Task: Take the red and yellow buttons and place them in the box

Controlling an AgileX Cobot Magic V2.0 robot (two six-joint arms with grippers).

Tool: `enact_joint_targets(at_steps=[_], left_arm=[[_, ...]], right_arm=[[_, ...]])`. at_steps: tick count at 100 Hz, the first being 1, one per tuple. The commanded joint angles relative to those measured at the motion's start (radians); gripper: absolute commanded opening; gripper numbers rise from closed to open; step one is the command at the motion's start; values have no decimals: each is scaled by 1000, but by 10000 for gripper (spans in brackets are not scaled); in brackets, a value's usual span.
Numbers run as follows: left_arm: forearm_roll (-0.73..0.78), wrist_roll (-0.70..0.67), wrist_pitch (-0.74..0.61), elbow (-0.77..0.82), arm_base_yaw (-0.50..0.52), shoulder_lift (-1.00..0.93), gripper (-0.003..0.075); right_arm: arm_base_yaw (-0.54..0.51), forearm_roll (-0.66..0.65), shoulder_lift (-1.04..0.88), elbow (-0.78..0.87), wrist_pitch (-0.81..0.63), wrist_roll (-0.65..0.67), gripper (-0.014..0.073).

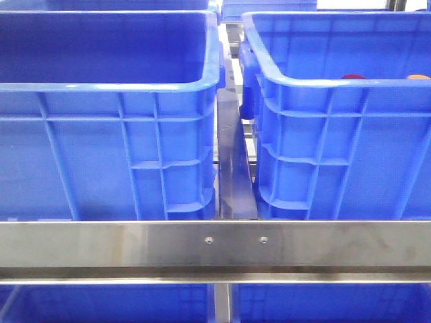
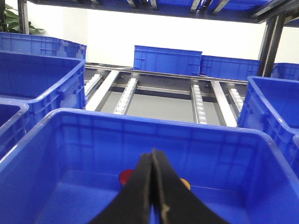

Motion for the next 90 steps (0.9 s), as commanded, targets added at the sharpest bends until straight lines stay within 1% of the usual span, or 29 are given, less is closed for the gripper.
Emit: enact_joint_targets(at_steps=[1, 8, 12, 23, 24, 25, 27, 30, 45, 52, 53, 54, 58, 64, 66, 71, 72, 78, 79, 80, 81, 90], left_arm=[[-8, -10, -85, 43, 3, -34, -19], [-8, -10, -85, 43, 3, -34, -19], [-8, -10, -85, 43, 3, -34, -19], [-8, -10, -85, 43, 3, -34, -19], [-8, -10, -85, 43, 3, -34, -19], [-8, -10, -85, 43, 3, -34, -19], [-8, -10, -85, 43, 3, -34, -19], [-8, -10, -85, 43, 3, -34, -19], [-8, -10, -85, 43, 3, -34, -19], [-8, -10, -85, 43, 3, -34, -19], [-8, -10, -85, 43, 3, -34, -19], [-8, -10, -85, 43, 3, -34, -19], [-8, -10, -85, 43, 3, -34, -19], [-8, -10, -85, 43, 3, -34, -19], [-8, -10, -85, 43, 3, -34, -19], [-8, -10, -85, 43, 3, -34, -19], [-8, -10, -85, 43, 3, -34, -19], [-8, -10, -85, 43, 3, -34, -19], [-8, -10, -85, 43, 3, -34, -19], [-8, -10, -85, 43, 3, -34, -19], [-8, -10, -85, 43, 3, -34, -19], [-8, -10, -85, 43, 3, -34, -19]], right_arm=[[-8, 98, -2, -27, 32, 2, -68], [-8, 73, -2, -28, 50, 30, -68], [-8, 28, -2, -31, 62, 64, -68], [-8, -154, -3, -33, 83, 194, -68], [-8, -179, -3, -33, 83, 229, -68], [-8, -191, -3, -33, 82, 229, -68], [-8, -228, -3, -33, 80, 277, -68], [-8, -277, -3, -33, 73, 314, -68], [-6, -562, -5, -33, 15, 633, -68], [-2, -722, -8, -33, -24, 796, -68], [1, -774, -8, -33, -31, 831, -68], [1, -774, -8, -33, -35, 848, -68], [8, -883, -10, -33, -60, 935, -68], [30, -1048, -15, -33, -96, 1089, -68], [40, -1085, -18, -32, -110, 1140, -68], [67, -1235, -27, -32, -136, 1270, -68], [71, -1253, -27, -32, -139, 1270, -68], [110, -1412, -36, -32, -160, 1408, -68], [115, -1427, -36, -30, -166, 1422, -68], [123, -1458, -39, -29, -171, 1465, -68], [127, -1473, -40, -29, -174, 1465, -68], [161, -1630, -63, -1, -228, 1634, -68]])
